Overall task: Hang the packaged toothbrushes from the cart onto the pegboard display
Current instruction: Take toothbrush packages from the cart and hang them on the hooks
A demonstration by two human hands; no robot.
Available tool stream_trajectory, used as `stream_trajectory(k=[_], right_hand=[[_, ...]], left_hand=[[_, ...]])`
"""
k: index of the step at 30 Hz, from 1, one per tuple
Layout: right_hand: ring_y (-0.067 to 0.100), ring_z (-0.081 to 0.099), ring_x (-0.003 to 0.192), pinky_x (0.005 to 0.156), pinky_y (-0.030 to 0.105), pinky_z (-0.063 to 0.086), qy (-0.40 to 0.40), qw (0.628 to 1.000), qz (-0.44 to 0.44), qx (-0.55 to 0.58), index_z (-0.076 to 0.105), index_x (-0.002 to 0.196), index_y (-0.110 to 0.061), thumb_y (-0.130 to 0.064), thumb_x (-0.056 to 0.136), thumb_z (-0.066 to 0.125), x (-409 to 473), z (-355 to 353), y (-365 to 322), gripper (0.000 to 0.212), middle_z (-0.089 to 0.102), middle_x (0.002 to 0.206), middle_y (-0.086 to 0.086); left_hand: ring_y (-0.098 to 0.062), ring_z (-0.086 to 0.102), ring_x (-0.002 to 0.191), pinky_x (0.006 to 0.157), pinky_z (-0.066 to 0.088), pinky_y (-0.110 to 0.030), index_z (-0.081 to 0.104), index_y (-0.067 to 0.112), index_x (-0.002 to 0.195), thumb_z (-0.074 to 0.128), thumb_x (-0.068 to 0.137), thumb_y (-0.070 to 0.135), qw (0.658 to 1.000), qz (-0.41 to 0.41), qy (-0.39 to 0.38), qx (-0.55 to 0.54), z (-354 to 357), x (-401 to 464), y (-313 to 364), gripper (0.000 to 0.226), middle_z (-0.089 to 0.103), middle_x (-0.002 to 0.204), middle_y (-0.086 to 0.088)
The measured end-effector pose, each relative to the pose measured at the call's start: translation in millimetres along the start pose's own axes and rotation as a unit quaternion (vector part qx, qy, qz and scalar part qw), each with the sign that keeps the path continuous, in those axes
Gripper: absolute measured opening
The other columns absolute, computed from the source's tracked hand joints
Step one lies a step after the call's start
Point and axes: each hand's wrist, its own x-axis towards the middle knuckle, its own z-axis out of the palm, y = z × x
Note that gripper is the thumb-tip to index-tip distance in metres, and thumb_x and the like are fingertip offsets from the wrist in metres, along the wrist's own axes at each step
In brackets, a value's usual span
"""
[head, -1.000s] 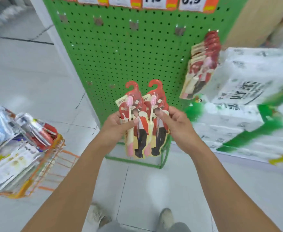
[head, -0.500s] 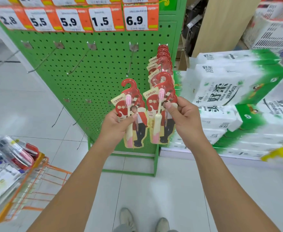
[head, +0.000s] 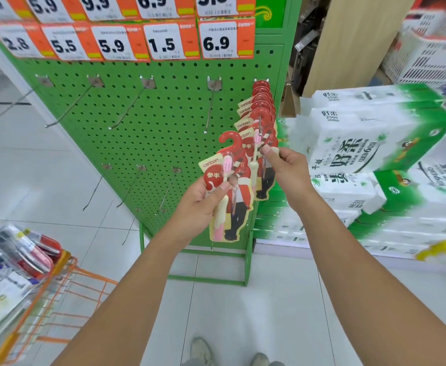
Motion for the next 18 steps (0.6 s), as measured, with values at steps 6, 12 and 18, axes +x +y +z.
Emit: stream_trajectory(k=[6, 12, 18], right_hand=[[0.002, 0.063, 0.065, 0.061, 0.013, 0.049, 0.091, 0.993, 0.046, -0.053, 0.062, 0.097, -0.006, -0.040, 0.091, 0.072, 2, -7, 3, 0.036, 0.060, 0.082, 0.000], [0.011, 0.068, 0.093, 0.093, 0.040, 0.056, 0.045, 0.999, -0.029, -0.002, 0.071, 0.100, -0.022, -0.042, 0.092, 0.070, -53, -19, -12, 0.022, 0.073, 0.096, -0.007], [0.022, 0.062, 0.079, 0.075, 0.043, 0.053, -0.055, 0.994, -0.077, 0.046, 0.071, 0.101, -0.006, -0.011, 0.100, 0.060, -68, -8, -21, 0.012, 0.073, 0.088, 0.011]], left_hand=[[-0.011, 0.071, 0.096, 0.075, 0.054, -0.017, 0.069, 0.013, 0.110, 0.054, 0.101, 0.009, 0.999, 0.035, 0.004, -0.021, 9, 10, 4, 0.018, 0.075, 0.110, -0.002], [-0.012, 0.073, 0.092, 0.074, 0.055, -0.018, 0.072, 0.010, 0.107, 0.064, 0.095, 0.007, 0.998, 0.053, 0.009, -0.013, 14, 19, 7, 0.016, 0.077, 0.104, -0.002], [-0.007, 0.072, 0.082, 0.072, 0.054, -0.018, 0.075, 0.017, 0.099, 0.067, 0.093, 0.009, 0.998, 0.059, -0.007, 0.009, 25, 25, 5, 0.013, 0.078, 0.091, 0.005]])
